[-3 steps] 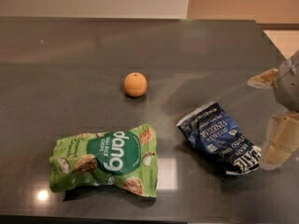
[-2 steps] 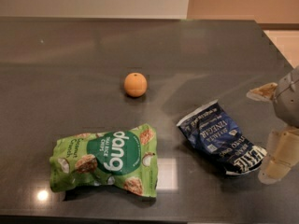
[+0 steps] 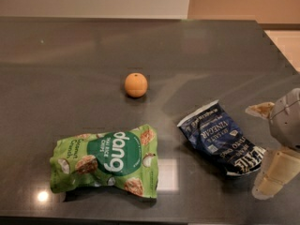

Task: Move blue chip bag near orange

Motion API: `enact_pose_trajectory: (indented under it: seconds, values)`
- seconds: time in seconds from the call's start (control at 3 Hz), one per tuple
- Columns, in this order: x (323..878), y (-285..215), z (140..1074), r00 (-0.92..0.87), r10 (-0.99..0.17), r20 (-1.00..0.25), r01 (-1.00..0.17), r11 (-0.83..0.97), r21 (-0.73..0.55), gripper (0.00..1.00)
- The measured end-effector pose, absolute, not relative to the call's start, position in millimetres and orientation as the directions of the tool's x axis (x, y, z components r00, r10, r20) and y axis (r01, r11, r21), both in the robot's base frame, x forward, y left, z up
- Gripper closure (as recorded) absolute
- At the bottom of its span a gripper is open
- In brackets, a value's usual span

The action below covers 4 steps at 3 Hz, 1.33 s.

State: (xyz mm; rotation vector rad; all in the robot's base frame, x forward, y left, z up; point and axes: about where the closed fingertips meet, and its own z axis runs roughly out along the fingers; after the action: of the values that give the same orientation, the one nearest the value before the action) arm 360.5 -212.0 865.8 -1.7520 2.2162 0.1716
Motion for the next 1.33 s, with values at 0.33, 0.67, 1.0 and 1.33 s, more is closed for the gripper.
enact_pose_trajectory:
  seconds: [0.33, 0.67, 1.0, 1.33]
  values:
    - [358.1, -210.3, 850.9, -0.222, -0.923, -0.315, -0.960, 0.263, -0.093, 0.00]
    - [356.8, -208.1, 840.3, -0.239, -0.917, -0.320, -0.958, 0.277, -0.078, 0.18]
    - [356.8, -208.6, 834.9, -0.257, -0.911, -0.321, -0.955, 0.292, -0.062, 0.41]
    - [364.3, -210.3, 840.2, -0.276, -0.906, -0.321, -0.949, 0.310, -0.059, 0.65]
